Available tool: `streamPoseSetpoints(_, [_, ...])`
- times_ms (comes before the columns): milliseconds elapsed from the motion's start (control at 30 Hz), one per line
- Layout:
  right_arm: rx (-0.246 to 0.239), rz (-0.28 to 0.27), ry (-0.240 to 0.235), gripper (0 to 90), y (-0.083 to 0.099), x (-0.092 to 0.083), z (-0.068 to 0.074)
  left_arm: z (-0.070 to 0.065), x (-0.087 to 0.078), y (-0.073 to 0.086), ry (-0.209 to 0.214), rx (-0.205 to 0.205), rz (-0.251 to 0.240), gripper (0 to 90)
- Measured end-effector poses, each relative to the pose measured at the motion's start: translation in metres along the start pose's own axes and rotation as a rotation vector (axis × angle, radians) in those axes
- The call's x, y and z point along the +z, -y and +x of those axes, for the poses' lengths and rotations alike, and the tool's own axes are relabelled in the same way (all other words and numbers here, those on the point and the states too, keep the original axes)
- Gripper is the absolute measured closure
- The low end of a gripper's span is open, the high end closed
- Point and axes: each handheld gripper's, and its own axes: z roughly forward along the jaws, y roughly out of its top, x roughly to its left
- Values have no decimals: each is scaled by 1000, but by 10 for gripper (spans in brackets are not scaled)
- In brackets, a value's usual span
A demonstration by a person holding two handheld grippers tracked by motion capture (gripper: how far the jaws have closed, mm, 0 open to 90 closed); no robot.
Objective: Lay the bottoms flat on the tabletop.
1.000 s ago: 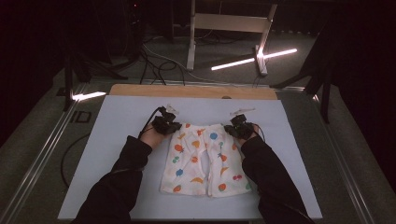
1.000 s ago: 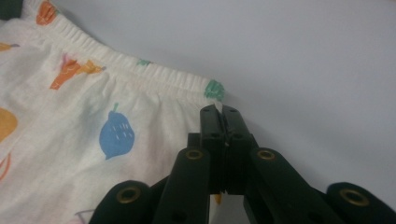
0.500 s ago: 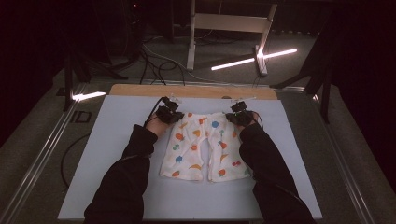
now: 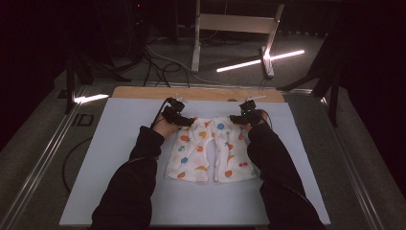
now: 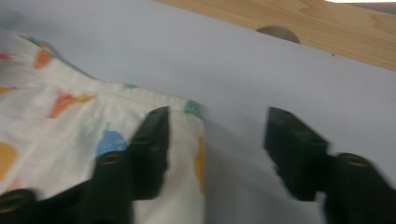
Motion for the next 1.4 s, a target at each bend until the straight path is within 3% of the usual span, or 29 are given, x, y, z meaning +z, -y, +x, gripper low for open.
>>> streamPoseSetpoints(67, [-8, -5, -17, 278, 1, -3, 1, 0, -4, 0, 35, -12, -19, 58])
streamPoseSetpoints(100, [-12, -2, -48, 217, 1, -5, 1, -1, -7, 1, 49, -14, -25, 31])
streamPoseSetpoints(233, [-18, -21, -77, 152, 1, -13, 6, -5, -17, 2, 82, 2, -50, 10])
streamPoseSetpoints(567, [-79, -58, -126, 150, 2, -30, 26, -12, -51, 9, 148, 14, -112, 4])
streamPoseSetpoints(867, [-111, -59, -159, 150, 3, -42, 31, -9, -77, 23, 190, 27, -121, 3])
streamPoseSetpoints(1100, [-114, -74, -179, 147, 6, -52, 33, -7, -87, 36, 219, 30, -122, 1])
streamPoseSetpoints(1400, [-141, -89, -264, 125, 28, -63, 46, -19, -107, 61, 256, 70, -129, 1])
